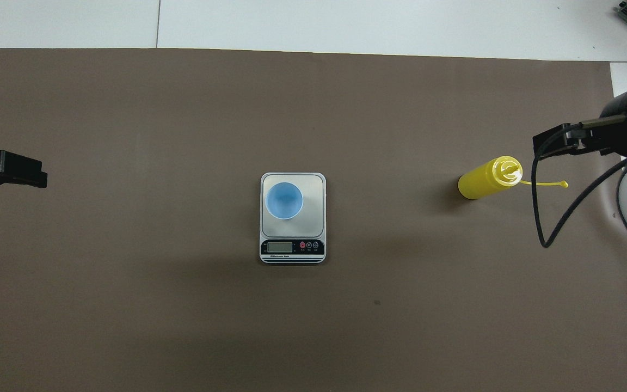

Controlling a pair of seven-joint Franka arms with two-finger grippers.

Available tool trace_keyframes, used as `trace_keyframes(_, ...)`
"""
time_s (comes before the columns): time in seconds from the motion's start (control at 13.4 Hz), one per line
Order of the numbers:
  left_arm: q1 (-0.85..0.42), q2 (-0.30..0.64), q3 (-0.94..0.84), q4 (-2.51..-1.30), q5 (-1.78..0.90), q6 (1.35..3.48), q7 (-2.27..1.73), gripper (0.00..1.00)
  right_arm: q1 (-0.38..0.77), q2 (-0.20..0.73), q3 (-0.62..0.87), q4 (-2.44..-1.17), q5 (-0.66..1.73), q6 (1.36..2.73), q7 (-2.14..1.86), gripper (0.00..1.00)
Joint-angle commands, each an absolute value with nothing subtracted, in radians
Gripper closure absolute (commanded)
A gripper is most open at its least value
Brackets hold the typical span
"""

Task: Pour seasoning into cup on scale with both arms

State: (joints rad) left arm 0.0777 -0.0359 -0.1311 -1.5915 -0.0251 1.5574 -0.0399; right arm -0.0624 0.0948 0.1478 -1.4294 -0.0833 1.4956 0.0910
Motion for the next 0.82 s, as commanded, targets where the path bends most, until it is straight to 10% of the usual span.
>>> trace_keyframes(0.0, 0.075, -0.049, -0.127, -1.606, -0.012, 1.549, -0.038, 0.00, -0.069, 0.051, 0.155, -1.499, -0.048, 1.514, 0.202, 0.00)
trace_keyframes(0.75, 0.075, -0.058, -0.126, -1.606, -0.012, 1.549, -0.038, 0.00, -0.066, -0.031, 0.156, -1.591, -0.067, 1.518, 0.204, 0.00)
